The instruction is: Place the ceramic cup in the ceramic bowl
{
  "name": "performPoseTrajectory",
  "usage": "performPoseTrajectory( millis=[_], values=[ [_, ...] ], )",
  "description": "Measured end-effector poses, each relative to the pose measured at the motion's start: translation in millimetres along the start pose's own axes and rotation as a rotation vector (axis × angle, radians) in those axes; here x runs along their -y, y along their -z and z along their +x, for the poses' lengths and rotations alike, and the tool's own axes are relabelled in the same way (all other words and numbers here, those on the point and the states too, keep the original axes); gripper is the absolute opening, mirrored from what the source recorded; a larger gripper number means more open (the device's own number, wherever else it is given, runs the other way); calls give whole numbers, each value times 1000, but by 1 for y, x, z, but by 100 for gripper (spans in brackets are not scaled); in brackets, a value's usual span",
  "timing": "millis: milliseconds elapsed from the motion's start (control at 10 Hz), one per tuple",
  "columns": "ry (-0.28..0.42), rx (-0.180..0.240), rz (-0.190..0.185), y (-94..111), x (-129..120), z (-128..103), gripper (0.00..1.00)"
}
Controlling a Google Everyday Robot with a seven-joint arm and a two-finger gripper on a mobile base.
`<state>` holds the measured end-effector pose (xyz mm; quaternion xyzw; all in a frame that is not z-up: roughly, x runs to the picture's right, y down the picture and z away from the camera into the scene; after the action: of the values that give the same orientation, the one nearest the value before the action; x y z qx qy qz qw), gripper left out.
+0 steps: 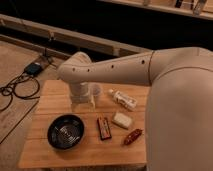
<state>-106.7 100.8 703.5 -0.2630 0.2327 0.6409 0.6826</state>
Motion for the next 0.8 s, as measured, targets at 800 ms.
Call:
performPoseTrajectory(
  millis=[800],
  values=[
    [216,78,-7,-24,38,-101,65]
  ],
)
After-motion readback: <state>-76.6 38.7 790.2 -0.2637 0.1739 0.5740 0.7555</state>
